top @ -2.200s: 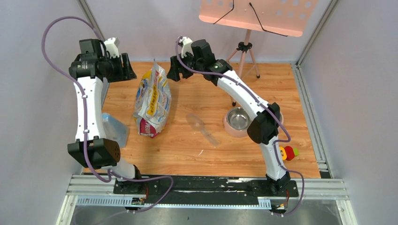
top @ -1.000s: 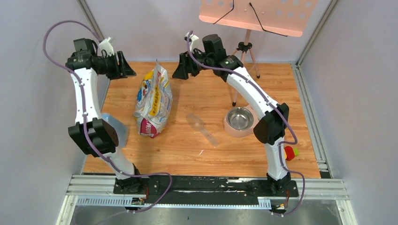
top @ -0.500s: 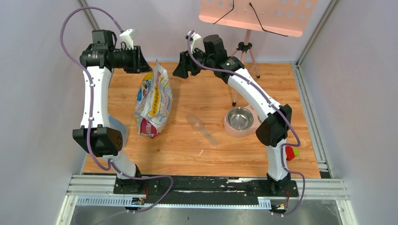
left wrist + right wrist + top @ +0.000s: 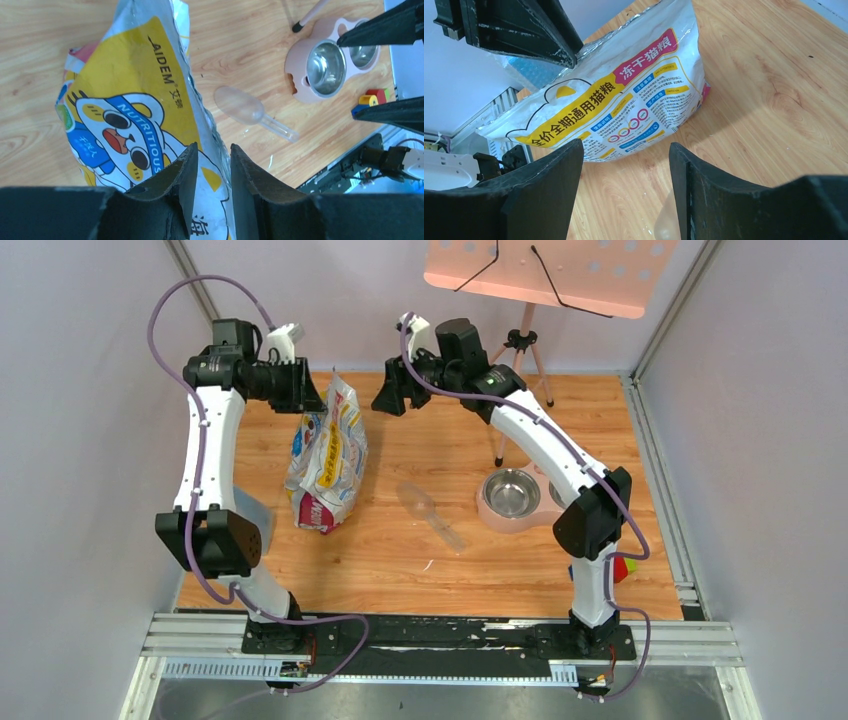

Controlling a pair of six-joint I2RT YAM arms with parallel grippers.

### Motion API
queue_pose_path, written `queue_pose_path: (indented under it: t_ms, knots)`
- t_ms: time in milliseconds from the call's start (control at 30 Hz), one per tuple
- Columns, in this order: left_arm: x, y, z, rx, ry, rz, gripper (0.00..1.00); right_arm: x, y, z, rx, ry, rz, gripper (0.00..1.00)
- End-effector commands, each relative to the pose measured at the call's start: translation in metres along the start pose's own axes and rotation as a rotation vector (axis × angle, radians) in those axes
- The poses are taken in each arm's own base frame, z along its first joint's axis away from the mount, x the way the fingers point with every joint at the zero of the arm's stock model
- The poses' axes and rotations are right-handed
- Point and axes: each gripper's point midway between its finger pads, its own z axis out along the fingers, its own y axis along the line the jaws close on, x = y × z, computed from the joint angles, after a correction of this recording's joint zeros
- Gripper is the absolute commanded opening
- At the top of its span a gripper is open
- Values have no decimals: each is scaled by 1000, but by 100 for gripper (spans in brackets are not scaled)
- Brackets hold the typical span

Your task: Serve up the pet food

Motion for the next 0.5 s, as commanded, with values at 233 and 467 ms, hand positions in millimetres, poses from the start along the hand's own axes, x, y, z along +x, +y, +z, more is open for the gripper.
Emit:
queue_pose_path:
  t_ms: [233, 467]
  knots:
    - [0, -16, -22, -14, -40, 66, 35, -7, 24, -3, -52, -15, -53, 65]
    - [5, -15, -23, -24, -30, 66, 33, -3, 24, -2, -44, -2, -55, 66]
